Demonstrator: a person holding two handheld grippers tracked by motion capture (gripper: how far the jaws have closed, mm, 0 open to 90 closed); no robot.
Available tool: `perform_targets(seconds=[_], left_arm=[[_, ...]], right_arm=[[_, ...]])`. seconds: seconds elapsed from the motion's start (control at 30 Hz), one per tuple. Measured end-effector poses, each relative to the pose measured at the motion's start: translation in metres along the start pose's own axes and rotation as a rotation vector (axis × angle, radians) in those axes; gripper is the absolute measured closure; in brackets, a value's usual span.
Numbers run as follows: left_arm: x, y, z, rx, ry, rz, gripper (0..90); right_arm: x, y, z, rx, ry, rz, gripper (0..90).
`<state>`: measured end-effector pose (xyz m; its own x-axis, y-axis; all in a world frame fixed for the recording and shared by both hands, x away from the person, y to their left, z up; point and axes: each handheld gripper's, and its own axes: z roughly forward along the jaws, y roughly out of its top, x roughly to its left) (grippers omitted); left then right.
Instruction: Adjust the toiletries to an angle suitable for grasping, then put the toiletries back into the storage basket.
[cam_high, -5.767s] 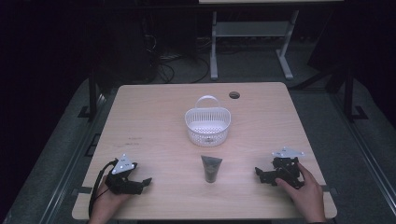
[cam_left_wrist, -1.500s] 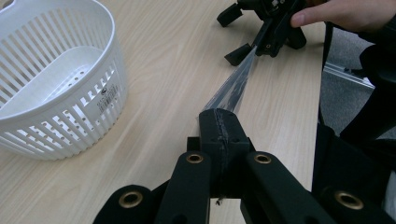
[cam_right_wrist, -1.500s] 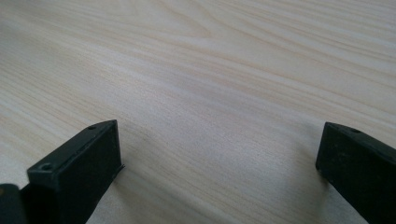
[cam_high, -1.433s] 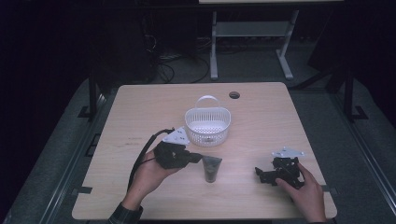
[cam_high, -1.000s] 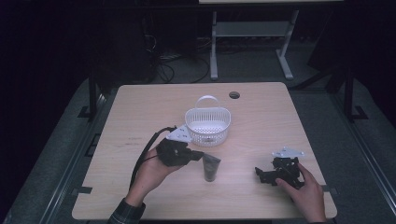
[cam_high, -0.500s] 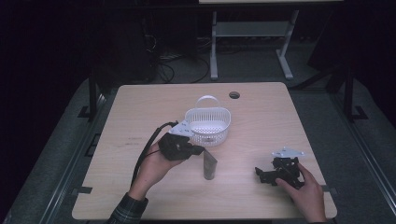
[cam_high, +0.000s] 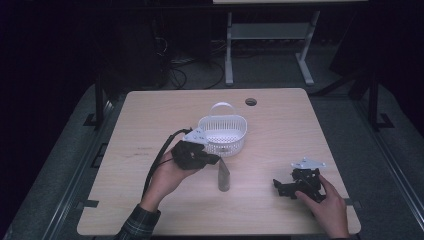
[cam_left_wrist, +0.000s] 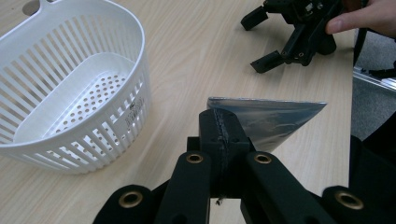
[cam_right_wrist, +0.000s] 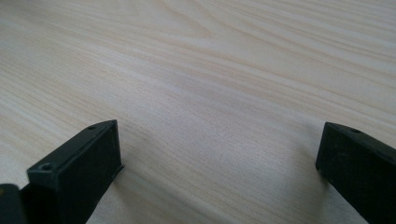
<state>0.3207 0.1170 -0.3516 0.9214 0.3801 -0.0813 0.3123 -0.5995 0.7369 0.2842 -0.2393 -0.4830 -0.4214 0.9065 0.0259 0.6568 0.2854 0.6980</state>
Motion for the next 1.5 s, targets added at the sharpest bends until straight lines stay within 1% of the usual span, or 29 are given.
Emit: perform_targets(seconds=[0.03,0.07,0.13,0.17,0.2,0.3,0.33,0.37,0.4,0.43,0.47,0.5,0.57,0.6,0.7,0.73,0.83,0.87,0.9,1.03,1.23,1.27,1.3,1.33,1.37,1.5], left_arm=[[0.0,0.0,-0.001,0.004,0.002,0.004,89.6],[0.0,-0.001,-0.002,-0.001,0.0,-0.001,89.4],[-0.001,-0.002,-0.005,0.001,0.003,0.004,85.3],[-0.001,-0.002,-0.007,0.0,0.005,0.006,80.9],[-0.002,-0.003,-0.008,-0.005,0.007,0.003,80.9],[-0.003,-0.004,-0.011,-0.001,0.012,0.005,69.6],[-0.002,-0.005,-0.012,0.004,0.014,0.007,59.0],[-0.002,-0.005,-0.012,0.004,0.008,0.003,59.0],[-0.003,-0.006,-0.013,0.004,0.006,0.003,54.4],[-0.003,-0.006,-0.014,0.002,0.007,0.008,46.2],[-0.004,-0.006,-0.014,0.001,0.006,0.006,46.2],[-0.004,-0.006,-0.014,0.001,0.007,0.005,41.9],[-0.005,-0.005,-0.014,0.017,0.011,0.017,33.7],[-0.006,-0.004,-0.014,0.019,0.017,0.02,27.2],[-0.008,-0.003,-0.012,0.022,0.01,0.022,19.5],[-0.008,-0.002,-0.012,0.024,0.009,0.025,19.5],[-0.01,0.0,-0.011,0.028,0.013,0.028,14.3],[-0.011,0.001,-0.011,0.032,0.011,0.033,14.3],[-0.012,0.002,-0.01,0.035,0.008,0.03,13.5],[-0.015,0.008,-0.009,0.05,-0.001,0.048,13.0],[-0.017,0.014,-0.005,0.055,-0.001,0.05,13.0],[-0.017,0.015,-0.004,0.061,-0.003,0.059,13.0],[-0.017,0.015,-0.003,0.059,-0.004,0.056,13.0],[-0.018,0.016,-0.001,0.063,-0.006,0.062,13.0],[-0.019,0.018,0.002,0.062,-0.008,0.062,12.9],[-0.02,0.02,0.007,0.066,-0.012,0.065,13.0]], right_arm=[[0.0,0.0,0.0,0.0,0.0,0.0,0.0],[0.0,0.0,0.0,0.0,0.0,0.0,0.0],[0.0,0.0,0.0,0.0,0.0,0.0,0.0],[0.0,0.0,0.0,0.0,0.0,0.0,0.0],[0.0,0.0,0.0,0.0,0.0,0.0,0.0],[0.0,0.0,0.0,0.0,0.0,0.001,0.0],[0.0,0.0,0.0,0.0,0.0,0.001,0.0],[0.0,0.0,0.0,0.0,0.0,0.001,0.0],[0.0,0.0,0.0,0.0,0.0,0.0,0.0],[0.0,0.0,0.0,0.0,0.0,0.001,0.0],[0.0,0.0,0.0,0.0,0.0,0.001,0.0],[0.0,0.0,0.0,0.0,0.0,0.001,0.0],[0.0,0.0,0.0,0.0,0.0,0.001,0.0],[0.0,0.0,0.0,0.0,0.0,0.001,0.0],[0.0,0.0,0.0,0.0,0.0,0.001,0.0],[0.0,0.0,0.0,0.0,0.0,0.001,0.0],[0.0,0.0,0.0,0.0,0.0,0.0,0.0],[0.0,0.0,0.0,0.0,0.0,0.0,0.0],[0.0,0.0,0.0,0.0,0.0,0.0,0.0],[0.0,0.0,0.0,0.001,0.0,0.0,0.0],[0.0,0.0,0.0,-0.001,-0.001,0.0,0.0],[0.0,0.0,0.0,-0.001,-0.002,0.0,0.0],[0.0,0.0,0.0,-0.001,-0.002,0.0,0.0],[0.0,0.0,0.0,-0.001,-0.002,0.0,0.0],[0.0,0.0,0.0,-0.001,-0.002,0.0,0.0],[0.0,0.0,0.0,-0.001,-0.002,0.001,0.0]])
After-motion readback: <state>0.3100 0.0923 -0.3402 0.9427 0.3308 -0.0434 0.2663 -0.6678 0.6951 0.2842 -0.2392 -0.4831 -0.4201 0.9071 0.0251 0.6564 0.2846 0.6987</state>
